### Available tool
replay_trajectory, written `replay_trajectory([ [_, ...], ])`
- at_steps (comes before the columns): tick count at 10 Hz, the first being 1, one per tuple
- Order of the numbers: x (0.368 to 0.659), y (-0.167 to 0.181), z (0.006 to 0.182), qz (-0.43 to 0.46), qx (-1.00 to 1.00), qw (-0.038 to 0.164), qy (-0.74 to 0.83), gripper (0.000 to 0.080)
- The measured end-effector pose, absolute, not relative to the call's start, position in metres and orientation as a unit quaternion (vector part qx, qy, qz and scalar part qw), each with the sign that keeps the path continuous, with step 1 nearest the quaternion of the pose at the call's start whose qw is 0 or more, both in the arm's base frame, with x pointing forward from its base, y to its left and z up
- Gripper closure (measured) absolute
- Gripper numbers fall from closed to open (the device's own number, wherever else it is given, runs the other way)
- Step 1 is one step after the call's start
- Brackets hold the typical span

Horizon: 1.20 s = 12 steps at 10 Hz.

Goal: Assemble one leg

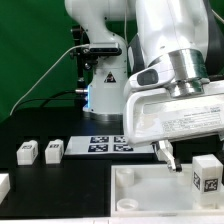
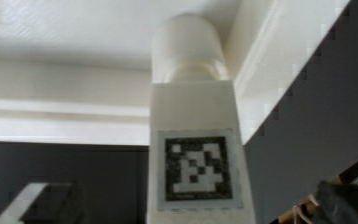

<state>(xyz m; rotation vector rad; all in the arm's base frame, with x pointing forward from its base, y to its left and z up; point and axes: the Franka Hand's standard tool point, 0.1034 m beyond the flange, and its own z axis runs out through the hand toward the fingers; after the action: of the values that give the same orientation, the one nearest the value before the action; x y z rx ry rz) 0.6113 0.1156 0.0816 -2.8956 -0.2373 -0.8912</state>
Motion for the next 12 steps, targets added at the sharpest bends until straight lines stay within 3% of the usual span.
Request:
replay_trajectory([
  [4, 0.611, 0.116, 0.080, -0.278, -0.956, 0.051, -0.079, 0.0150],
  [5, 0.611, 0.116, 0.091, -0.235, -0.967, 0.053, -0.078, 0.0150],
  [6, 0.618, 0.117, 0.115, -0.241, -0.966, 0.053, -0.079, 0.0150],
  [8, 0.619, 0.119, 0.129, -0.154, -0.983, 0.057, -0.083, 0.0150],
  [10, 0.630, 0.118, 0.128, -0.046, -0.993, 0.063, -0.085, 0.0150],
  [12, 0.627, 0.119, 0.115, 0.046, -0.993, 0.070, -0.088, 0.0150],
])
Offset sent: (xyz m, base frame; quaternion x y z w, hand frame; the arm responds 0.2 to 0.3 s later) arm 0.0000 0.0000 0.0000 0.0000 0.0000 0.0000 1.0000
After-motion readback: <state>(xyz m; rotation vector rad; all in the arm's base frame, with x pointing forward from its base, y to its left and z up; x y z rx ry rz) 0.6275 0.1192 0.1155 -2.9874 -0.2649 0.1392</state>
